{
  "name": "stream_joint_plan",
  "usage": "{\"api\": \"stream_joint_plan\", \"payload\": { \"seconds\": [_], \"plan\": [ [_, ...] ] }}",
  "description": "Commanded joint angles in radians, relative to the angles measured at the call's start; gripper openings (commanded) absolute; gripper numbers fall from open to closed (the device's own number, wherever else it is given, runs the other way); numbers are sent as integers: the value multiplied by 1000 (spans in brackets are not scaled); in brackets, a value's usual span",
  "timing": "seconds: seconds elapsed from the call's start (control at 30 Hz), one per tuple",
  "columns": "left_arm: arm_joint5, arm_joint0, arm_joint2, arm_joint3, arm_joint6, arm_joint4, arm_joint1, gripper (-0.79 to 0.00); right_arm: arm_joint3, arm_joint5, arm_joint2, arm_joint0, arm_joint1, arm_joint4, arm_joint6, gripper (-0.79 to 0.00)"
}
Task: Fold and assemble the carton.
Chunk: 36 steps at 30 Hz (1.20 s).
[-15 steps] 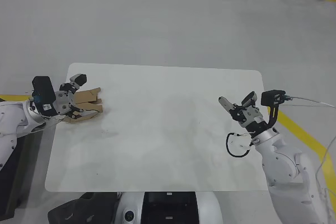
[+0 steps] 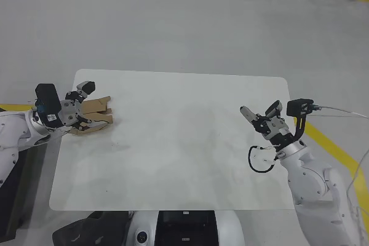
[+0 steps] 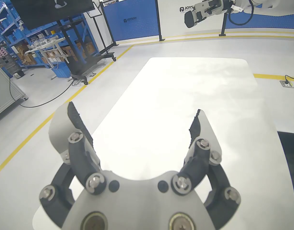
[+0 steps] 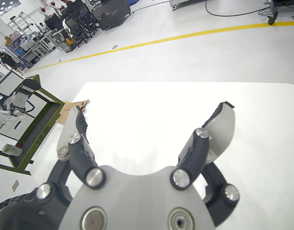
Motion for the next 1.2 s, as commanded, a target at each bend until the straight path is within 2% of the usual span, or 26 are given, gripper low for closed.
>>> {"api": "stream_joint_plan", "payload": {
  "seconds": [0.0,0.17,0.33,0.43,0.53,0.67,0.87,1.17],
  "plan": [
    [0,0,0,0,0,0,0,-1,0,0,0,0,0,0,0,-1],
    [11,5,-4,18,-24,-34,-3,0,0,0,0,0,0,0,0,0],
    [-108,-4,-11,97,-173,-266,-8,0,0,0,0,0,0,0,0,0],
    [-108,-14,17,118,-329,-458,-6,0,0,0,0,0,0,0,0,0],
    [-108,-30,64,125,-519,-718,5,0,0,0,0,0,0,0,0,0],
    [-108,-87,103,168,-832,-1050,24,0,0,0,0,0,0,0,0,0],
    [-108,-154,152,209,-1211,-1477,31,0,0,0,0,0,0,0,0,0],
    [-108,-159,154,213,-1231,-1495,31,0,0,0,0,0,0,0,0,0]
  ]
}}
